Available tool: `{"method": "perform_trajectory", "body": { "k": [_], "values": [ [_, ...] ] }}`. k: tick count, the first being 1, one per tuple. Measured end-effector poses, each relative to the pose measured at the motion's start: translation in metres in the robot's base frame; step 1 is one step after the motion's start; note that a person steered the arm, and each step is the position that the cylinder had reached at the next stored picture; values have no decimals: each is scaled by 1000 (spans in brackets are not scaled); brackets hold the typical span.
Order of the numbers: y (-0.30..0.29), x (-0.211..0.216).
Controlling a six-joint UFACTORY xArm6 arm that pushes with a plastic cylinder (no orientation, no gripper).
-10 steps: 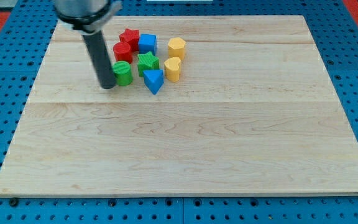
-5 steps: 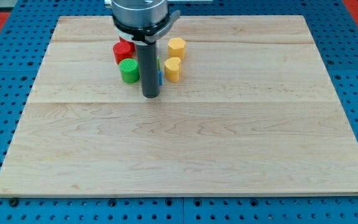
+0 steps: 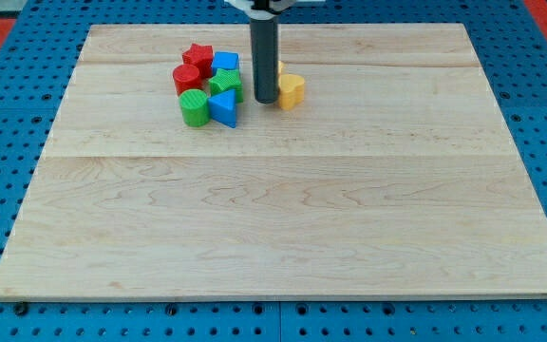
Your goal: Separate the yellow blocks from the group of blocks
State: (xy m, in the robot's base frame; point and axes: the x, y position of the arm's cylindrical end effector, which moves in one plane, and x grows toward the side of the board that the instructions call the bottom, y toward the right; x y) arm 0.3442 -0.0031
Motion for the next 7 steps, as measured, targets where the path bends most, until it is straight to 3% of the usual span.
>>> {"method": "perform_trajectory", "body": {
  "k": [1, 2, 3, 4, 5, 6, 7],
  "values": [
    [46, 0],
    [77, 28],
    [-3, 21],
    [-45, -17],
    [-40, -29],
    [-2, -42],
    [73, -42]
  ]
}}
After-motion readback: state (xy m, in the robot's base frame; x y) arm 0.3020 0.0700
